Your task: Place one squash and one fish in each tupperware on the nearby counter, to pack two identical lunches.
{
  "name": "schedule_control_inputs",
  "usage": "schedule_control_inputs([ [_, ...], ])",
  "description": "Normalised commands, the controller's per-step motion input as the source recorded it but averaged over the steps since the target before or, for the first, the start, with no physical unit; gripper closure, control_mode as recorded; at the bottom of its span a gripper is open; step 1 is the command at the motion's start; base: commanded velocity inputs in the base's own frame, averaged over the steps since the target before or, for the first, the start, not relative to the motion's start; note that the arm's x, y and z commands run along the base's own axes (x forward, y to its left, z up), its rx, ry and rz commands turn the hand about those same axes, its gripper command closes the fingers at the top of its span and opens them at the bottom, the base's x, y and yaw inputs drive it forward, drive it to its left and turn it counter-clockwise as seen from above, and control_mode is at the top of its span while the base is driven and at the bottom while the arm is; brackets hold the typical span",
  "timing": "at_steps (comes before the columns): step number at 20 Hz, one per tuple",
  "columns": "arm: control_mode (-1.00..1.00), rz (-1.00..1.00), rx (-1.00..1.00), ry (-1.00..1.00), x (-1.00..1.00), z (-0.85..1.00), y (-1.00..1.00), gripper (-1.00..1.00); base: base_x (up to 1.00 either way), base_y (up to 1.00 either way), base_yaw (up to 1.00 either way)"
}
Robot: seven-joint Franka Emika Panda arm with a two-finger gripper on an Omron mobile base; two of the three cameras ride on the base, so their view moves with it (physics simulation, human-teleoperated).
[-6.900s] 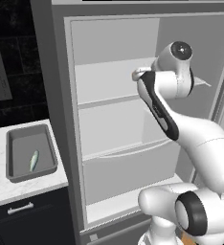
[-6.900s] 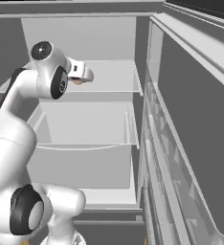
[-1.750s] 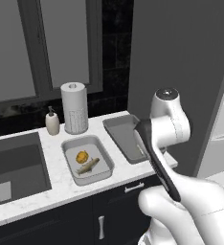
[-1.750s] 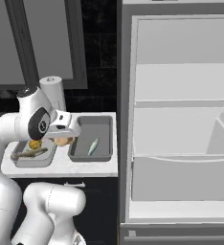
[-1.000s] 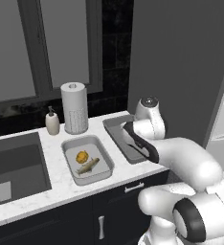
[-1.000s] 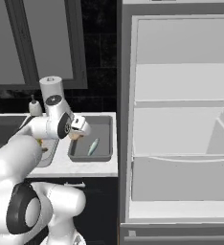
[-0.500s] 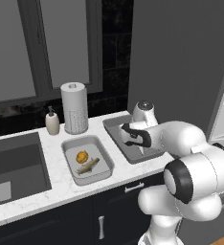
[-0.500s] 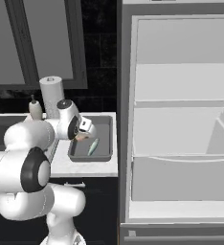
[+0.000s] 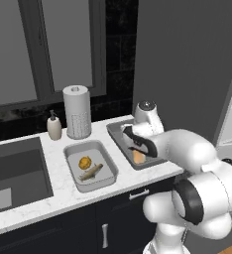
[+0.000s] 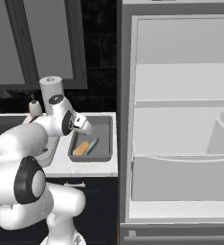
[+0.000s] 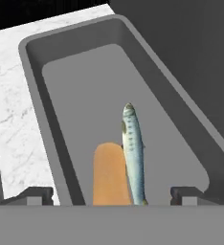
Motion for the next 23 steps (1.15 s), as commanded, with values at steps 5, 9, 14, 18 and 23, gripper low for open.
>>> schedule_control_inputs([
  [5, -1.0, 0.0, 0.04, -0.47, -1.0, 0.86, -0.13, -1.0, 0.0, 0.0, 0.0],
  [9, -1.0, 0.0, 0.09, -0.54, -1.0, 1.0, -0.16, -1.0, 0.0, 0.0, 0.0],
  [14, -1.0, -0.03, 0.1, -0.44, -1.0, 1.0, 0.0, -1.0, 0.0, 0.0, 0.0],
  [18, -1.0, -0.01, 0.02, -0.36, -1.0, 1.0, 0.19, -1.0, 0.0, 0.0, 0.0],
  [23, -1.0, 0.02, -0.03, -0.3, -1.0, 1.0, 0.69, -1.0, 0.0, 0.0, 0.0],
])
